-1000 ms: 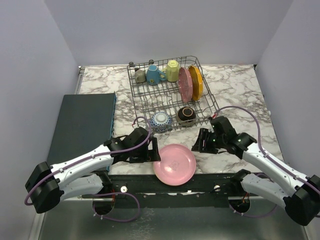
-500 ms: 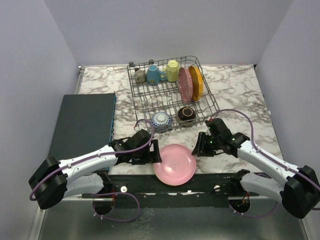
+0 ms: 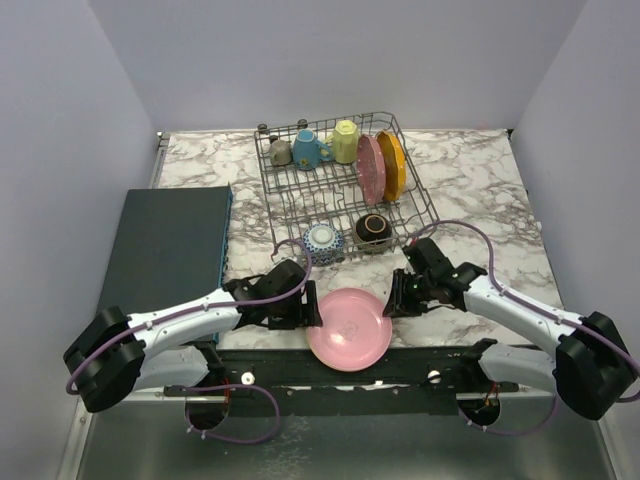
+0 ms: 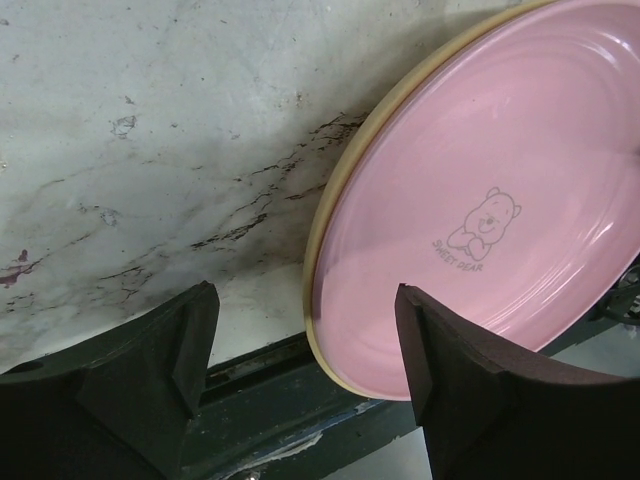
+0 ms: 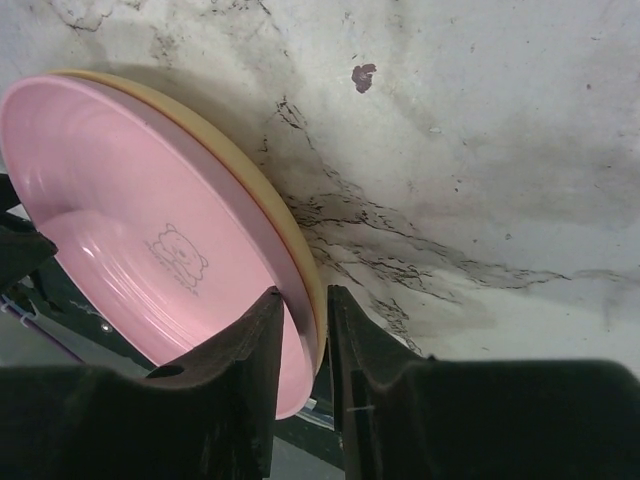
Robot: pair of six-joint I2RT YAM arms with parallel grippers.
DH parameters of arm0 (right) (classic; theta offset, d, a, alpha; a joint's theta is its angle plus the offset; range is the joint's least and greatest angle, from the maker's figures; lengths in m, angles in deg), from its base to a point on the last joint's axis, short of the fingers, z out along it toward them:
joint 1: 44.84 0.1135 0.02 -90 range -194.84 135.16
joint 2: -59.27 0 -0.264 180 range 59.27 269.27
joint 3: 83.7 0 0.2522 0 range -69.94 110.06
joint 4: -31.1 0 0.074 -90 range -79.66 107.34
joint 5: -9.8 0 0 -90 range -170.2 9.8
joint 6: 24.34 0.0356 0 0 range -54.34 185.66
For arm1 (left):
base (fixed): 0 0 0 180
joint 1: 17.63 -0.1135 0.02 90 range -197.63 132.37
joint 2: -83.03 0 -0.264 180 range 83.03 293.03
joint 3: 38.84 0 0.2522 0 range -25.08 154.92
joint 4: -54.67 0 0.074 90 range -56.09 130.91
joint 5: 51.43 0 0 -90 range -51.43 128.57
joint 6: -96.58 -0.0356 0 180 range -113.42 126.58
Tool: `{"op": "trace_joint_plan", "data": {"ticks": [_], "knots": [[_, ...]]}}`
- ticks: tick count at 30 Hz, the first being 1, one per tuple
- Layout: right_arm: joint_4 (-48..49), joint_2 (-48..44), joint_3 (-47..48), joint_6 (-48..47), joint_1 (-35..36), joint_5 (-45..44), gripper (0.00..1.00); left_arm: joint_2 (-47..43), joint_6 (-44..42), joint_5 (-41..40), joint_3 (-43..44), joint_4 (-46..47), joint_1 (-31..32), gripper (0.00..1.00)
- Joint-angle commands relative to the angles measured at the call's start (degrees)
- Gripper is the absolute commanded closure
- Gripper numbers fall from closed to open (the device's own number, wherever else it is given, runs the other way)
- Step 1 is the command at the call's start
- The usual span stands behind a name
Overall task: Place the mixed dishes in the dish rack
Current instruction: Pick up the plate from the corner of the board.
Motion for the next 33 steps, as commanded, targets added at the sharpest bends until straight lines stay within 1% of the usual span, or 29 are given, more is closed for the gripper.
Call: {"op": "trace_joint_plan", "data": {"ticks": [1, 7, 8, 10, 11, 14, 27, 33], "knots": [[1.1, 1.4, -0.1, -0.9, 0.7, -0.5, 0.73, 1.7, -0.9, 1.2, -0.8, 2.2, 0.3, 0.23], [0.2, 2.3, 1.2, -1.5, 1.2, -1.9, 0.85, 2.9, -1.2, 1.5, -0.4, 2.9, 0.2, 0.24], [-0.2, 2.4, 1.7, -1.7, 1.3, -2.1, 0.89, 2.9, -1.2, 1.6, -0.4, 2.9, 0.2, 0.24], [-1.2, 2.1, 2.5, -2.0, 1.3, -2.8, 0.92, 3.0, -1.3, 1.6, -0.3, 2.9, 0.2, 0.25], [-1.6, 1.9, 2.9, -2.2, 1.3, -3.0, 0.95, 3.1, -1.3, 1.6, -0.2, 3.0, 0.3, 0.25], [-2.6, 1.6, 4.0, -2.4, 1.4, -3.3, 0.99, 3.2, -1.4, 1.6, -0.1, 3.1, 0.2, 0.25], [-5.8, 0.5, 6.9, -2.6, 2.2, -4.1, 1.0, 2.9, -1.5, 1.8, -0.1, 3.5, 0.3, 0.25], [-6.5, -0.6, 6.7, -2.2, 2.5, -4.6, 1.0, 0.0, -1.0, 2.8, 0.3, 3.5, 0.3, 0.21]]}}
